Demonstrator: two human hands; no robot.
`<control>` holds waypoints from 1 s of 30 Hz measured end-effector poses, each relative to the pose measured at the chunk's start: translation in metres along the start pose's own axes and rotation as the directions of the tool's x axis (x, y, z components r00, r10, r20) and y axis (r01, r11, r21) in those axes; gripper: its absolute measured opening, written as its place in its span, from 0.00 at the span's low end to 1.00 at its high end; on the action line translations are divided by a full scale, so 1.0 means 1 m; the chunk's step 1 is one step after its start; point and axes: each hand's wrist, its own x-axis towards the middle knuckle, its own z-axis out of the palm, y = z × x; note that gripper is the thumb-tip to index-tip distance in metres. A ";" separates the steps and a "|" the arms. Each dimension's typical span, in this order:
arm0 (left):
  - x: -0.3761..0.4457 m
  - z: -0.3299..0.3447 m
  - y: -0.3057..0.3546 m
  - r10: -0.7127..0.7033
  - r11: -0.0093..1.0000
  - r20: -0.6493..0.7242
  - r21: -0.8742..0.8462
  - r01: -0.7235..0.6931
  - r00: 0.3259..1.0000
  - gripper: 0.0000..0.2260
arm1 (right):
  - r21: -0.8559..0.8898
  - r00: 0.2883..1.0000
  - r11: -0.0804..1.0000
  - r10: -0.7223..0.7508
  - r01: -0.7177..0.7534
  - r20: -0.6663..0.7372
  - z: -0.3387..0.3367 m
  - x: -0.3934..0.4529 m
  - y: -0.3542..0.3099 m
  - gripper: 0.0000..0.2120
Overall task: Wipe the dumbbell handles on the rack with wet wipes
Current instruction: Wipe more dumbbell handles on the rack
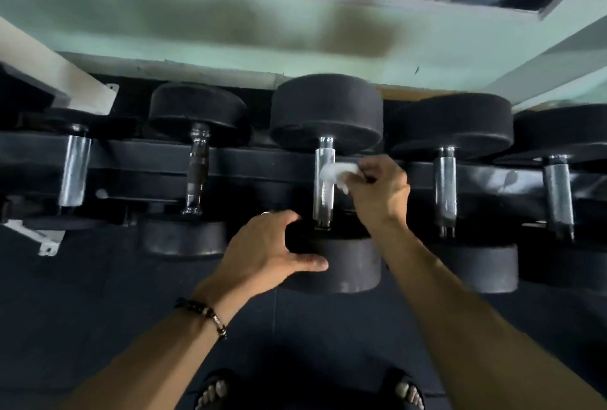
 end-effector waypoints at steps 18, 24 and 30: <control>0.003 0.013 -0.015 -0.019 0.978 -0.088 -0.208 0.000 0.996 0.36 | 0.078 0.993 0.990 0.119 -0.119 -0.001 0.047 0.043 -0.005 0.10; 0.003 0.012 -0.015 -0.013 0.980 -0.081 -0.199 -0.004 0.997 0.37 | -0.133 0.978 0.983 0.145 -0.126 0.150 0.028 0.031 0.011 0.10; 0.004 0.011 -0.015 -0.007 0.983 -0.073 -0.184 -0.006 0.997 0.35 | -0.097 0.996 0.994 0.062 -0.056 0.061 0.035 0.037 -0.001 0.08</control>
